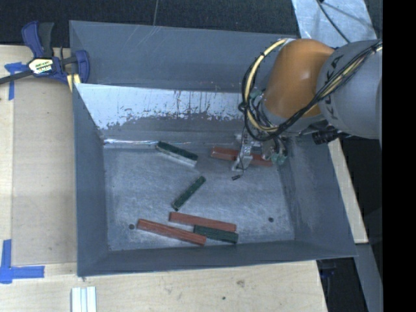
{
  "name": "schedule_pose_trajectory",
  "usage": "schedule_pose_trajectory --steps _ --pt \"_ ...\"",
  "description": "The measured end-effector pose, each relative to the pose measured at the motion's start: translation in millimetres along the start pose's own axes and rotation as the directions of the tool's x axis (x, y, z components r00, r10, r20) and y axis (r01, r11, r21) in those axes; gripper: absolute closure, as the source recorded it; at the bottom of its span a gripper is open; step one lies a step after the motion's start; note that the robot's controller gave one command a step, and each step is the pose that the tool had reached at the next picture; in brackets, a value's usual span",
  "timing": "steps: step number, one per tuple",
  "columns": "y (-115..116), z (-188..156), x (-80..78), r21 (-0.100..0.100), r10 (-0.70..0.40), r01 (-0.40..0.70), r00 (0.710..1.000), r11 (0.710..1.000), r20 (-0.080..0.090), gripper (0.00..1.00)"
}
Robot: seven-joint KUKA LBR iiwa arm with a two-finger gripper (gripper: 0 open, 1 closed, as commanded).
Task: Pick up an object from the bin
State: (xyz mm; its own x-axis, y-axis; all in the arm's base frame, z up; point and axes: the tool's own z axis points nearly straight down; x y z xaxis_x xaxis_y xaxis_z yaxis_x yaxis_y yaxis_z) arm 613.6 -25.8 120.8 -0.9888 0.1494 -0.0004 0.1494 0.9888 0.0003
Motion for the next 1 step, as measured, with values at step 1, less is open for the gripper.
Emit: schedule_pose_trajectory --steps 1 --pt "-0.1 -14.7 -1.3 0.0 0.0 0.0 1.0 1.0 0.004 1.0"
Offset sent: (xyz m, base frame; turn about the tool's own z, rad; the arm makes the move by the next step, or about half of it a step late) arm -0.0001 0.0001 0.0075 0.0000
